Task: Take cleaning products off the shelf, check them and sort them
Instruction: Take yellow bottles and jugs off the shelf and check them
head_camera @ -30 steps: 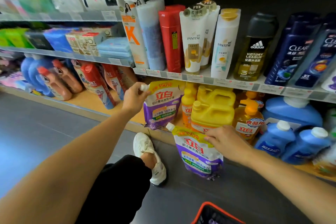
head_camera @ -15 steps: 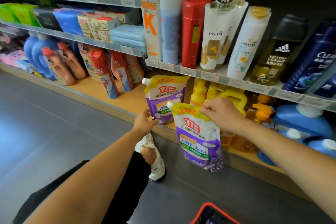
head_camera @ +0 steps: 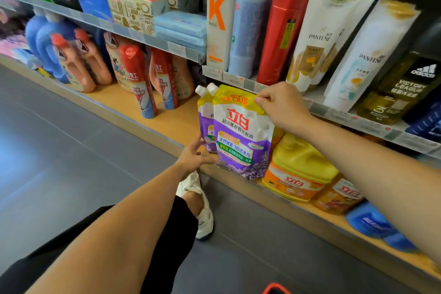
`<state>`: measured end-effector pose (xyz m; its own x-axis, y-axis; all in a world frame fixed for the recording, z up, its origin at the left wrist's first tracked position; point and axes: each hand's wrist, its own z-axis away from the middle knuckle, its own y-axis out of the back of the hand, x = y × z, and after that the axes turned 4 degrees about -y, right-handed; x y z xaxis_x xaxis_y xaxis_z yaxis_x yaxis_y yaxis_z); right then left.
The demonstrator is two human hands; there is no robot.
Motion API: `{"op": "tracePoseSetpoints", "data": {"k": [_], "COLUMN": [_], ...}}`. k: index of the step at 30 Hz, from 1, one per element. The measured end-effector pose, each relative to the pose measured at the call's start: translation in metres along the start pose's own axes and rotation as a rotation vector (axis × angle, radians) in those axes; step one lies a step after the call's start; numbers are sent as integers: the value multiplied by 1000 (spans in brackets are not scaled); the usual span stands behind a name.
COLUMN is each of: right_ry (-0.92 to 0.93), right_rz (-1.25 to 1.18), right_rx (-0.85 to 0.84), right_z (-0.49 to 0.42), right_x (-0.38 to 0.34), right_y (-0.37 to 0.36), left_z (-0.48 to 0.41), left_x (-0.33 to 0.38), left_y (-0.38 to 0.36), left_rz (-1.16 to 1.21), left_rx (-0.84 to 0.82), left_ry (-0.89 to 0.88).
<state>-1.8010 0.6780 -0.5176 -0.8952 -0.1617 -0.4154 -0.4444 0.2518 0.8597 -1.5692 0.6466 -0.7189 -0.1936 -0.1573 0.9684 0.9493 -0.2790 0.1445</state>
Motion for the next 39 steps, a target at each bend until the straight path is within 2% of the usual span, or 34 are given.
{"op": "tracePoseSetpoints", "data": {"k": [5, 9, 13, 16, 18, 21, 23, 27, 29, 33, 39], "right_ry": [64, 99, 103, 73, 44, 4, -15, -8, 44, 21, 43], "right_rz": [36, 39, 32, 28, 96, 222, 208, 98, 202, 462, 438], "right_rx": [-15, -27, 45, 78, 42, -106, -157, -108, -95, -288, -246], "right_z": [-15, -25, -30, -23, -14, 0, 8, 37, 59, 92, 103], "right_x": [-18, -29, -25, -17, -9, 3, 6, 17, 31, 62, 81], "right_y": [-12, -19, -20, -18, -18, -21, -21, -12, -10, -17, -32], "left_z": [6, 6, 1, -5, -11, -17, -15, 5, 15, 14, -11], "left_x": [-9, -10, -4, 2, 1, -5, -7, -16, -20, -20, -16], "left_y": [-26, -38, -30, -28, -28, -24, -22, -36, -52, -76, -77], "left_rz": [-44, -61, -96, -151, -205, -291, -298, -309, -273, -307, -401], "left_rx": [77, 228, 405, 461, 451, 381, 347, 402, 384, 369, 384], "left_ry": [-105, -137, -170, -175, -158, -120, -99, -120, -154, -137, -127]}}
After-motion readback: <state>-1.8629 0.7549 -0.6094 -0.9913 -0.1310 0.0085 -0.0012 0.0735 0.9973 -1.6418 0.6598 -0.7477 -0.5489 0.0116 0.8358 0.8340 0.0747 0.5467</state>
